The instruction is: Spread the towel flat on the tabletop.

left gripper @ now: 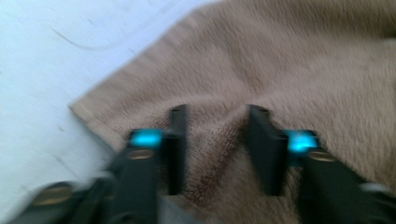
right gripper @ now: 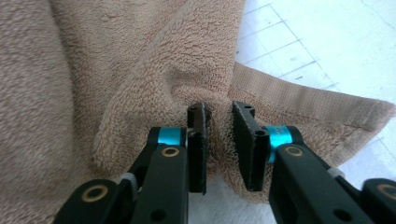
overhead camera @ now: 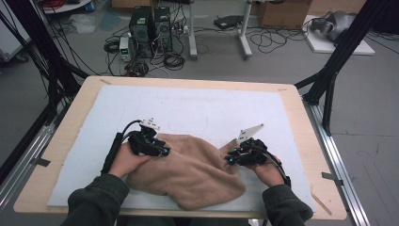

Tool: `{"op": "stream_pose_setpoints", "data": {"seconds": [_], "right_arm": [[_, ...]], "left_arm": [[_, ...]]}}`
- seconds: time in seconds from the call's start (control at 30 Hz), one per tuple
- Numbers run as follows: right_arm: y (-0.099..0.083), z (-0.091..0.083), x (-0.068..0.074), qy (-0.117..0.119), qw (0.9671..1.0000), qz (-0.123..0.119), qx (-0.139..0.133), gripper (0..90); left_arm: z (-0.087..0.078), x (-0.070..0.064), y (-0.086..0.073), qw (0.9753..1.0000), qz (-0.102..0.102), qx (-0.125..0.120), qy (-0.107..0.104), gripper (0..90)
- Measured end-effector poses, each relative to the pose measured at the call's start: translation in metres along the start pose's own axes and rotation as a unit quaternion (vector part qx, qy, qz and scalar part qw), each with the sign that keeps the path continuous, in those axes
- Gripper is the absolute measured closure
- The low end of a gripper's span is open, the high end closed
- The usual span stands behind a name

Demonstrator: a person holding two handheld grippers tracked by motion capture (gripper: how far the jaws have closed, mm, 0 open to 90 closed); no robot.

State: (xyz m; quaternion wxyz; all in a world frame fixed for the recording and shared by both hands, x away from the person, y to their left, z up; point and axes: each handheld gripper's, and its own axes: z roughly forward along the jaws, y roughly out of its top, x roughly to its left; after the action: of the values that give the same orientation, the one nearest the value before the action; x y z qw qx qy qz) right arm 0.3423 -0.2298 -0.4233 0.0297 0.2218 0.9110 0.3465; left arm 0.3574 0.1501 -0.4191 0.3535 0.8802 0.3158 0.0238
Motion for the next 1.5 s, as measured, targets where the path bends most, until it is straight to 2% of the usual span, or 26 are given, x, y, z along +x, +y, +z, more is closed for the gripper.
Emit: {"op": "stream_pose_setpoints", "data": {"seconds": [0.07, 0.1, 0.23, 0.37, 0.4, 0.43, 0.47, 0.5, 0.6, 0.63, 0.7, 0.73, 0.8, 0.83, 0.87, 0.9, 0.97, 1.0, 1.03, 1.17, 1.23, 1.27, 1.37, 1.47, 1.5], "right_arm": [[0.0, -0.002, -0.001, -0.001, 1.0, 0.003, -0.003, 77.9], [0.001, -0.004, -0.001, -0.003, 1.0, 0.002, -0.006, 78.1], [0.004, -0.01, -0.001, -0.008, 0.9998, 0.006, -0.017, 78.2], [0.009, -0.019, -0.004, -0.018, 0.9993, 0.005, -0.031, 78.3], [0.01, -0.023, -0.005, -0.023, 0.9992, 0.007, -0.033, 78.3], [0.01, -0.023, -0.005, -0.023, 0.9992, 0.007, -0.033, 78.3], [0.012, -0.028, -0.007, -0.028, 0.9987, 0.008, -0.041, 78.3], [0.013, -0.029, -0.007, -0.028, 0.9988, 0.009, -0.04, 78.3], [0.012, -0.025, -0.008, -0.027, 0.9992, 0.007, -0.029, 78.2], [0.011, -0.023, -0.008, -0.026, 0.9993, 0.008, -0.026, 78.1], [0.008, -0.018, -0.009, -0.024, 0.9995, 0.01, -0.019, 78.1], [0.007, -0.015, -0.009, -0.024, 0.9995, 0.014, -0.014, 78.1], [0.002, -0.01, -0.009, -0.02, 0.9996, 0.017, -0.014, 78.0], [0.001, -0.008, -0.009, -0.018, 0.9996, 0.017, -0.013, 78.0], [0.001, -0.008, -0.009, -0.018, 0.9996, 0.017, -0.013, 78.0], [-0.003, -0.004, -0.009, -0.013, 0.9994, 0.028, -0.017, 78.1], [-0.003, -0.002, -0.009, -0.015, 0.9994, 0.027, -0.016, 78.1], [-0.003, -0.002, -0.009, -0.015, 0.9994, 0.027, -0.016, 78.1], [-0.001, -0.001, -0.008, -0.016, 0.9995, 0.022, -0.014, 78.1], [-0.001, -0.003, -0.008, -0.016, 0.9995, 0.021, -0.015, 78.1], [-0.001, -0.004, -0.008, -0.016, 0.9994, 0.025, -0.019, 78.1], [0.001, -0.008, -0.005, -0.014, 0.9991, 0.023, -0.032, 78.2], [0.006, -0.013, -0.004, -0.018, 0.9987, 0.019, -0.042, 78.3], [0.013, -0.018, -0.005, -0.022, 0.9985, 0.016, -0.048, 78.3], [0.015, -0.019, -0.006, -0.024, 0.9985, 0.014, -0.046, 78.4]], "left_arm": [[0.001, 0.0, -0.001, 1.0, 0.002, 0.007, -0.002, 78.9], [0.001, -0.002, -0.001, 0.9998, 0.016, 0.013, 0.002, 82.8], [0.002, -0.003, 0.0, 0.9996, 0.021, 0.016, 0.003, 87.4], [-0.004, -0.003, 0.001, 0.9995, 0.028, -0.006, 0.014, 88.1], [-0.01, -0.002, 0.001, 0.9991, 0.022, -0.027, 0.023, 88.1], [-0.01, -0.002, 0.001, 0.9991, 0.022, -0.027, 0.023, 88.1], [-0.013, 0.002, 0.0, 0.9988, 0.016, -0.039, 0.026, 87.5], [-0.013, 0.004, 0.0, 0.9988, 0.012, -0.04, 0.028, 84.6], [-0.009, 0.006, 0.0, 0.9988, 0.001, -0.041, 0.026, 56.0], [-0.002, 0.007, 0.0, 0.9992, -0.005, -0.023, 0.031, 48.3], [0.002, 0.008, -0.001, 0.9993, -0.006, -0.017, 0.031, 42.4], [0.008, 0.011, -0.001, 0.9997, -0.008, -0.001, 0.024, 42.3], [0.01, 0.011, -0.002, 0.9998, -0.011, 0.001, 0.018, 49.7], [0.01, 0.011, -0.001, 0.9995, -0.003, 0.005, 0.032, 54.3], [0.01, 0.011, -0.001, 0.9995, -0.003, 0.005, 0.032, 62.0], [0.011, 0.008, -0.001, 0.9981, 0.014, 0.005, 0.06, 70.0], [0.011, 0.008, -0.001, 0.9981, 0.011, 0.006, 0.061, 77.0], [0.01, 0.008, -0.001, 0.998, 0.013, 0.008, 0.061, 77.0], [0.01, 0.008, -0.001, 0.9983, 0.015, 0.009, 0.056, 83.7], [0.01, 0.005, 0.0, 0.9977, 0.025, 0.013, 0.062, 86.1], [0.007, 0.004, 0.0, 0.9976, 0.026, 0.006, 0.064, 86.2], [0.005, 0.004, 0.0, 0.9975, 0.024, 0.0, 0.067, 86.4], [-0.004, 0.006, 0.002, 0.9975, 0.015, -0.023, 0.065, 86.4], [-0.017, 0.007, 0.006, 0.9957, 0.004, -0.055, 0.074, 86.3], [-0.021, 0.007, 0.008, 0.9945, 0.002, -0.064, 0.083, 86.4]]}}
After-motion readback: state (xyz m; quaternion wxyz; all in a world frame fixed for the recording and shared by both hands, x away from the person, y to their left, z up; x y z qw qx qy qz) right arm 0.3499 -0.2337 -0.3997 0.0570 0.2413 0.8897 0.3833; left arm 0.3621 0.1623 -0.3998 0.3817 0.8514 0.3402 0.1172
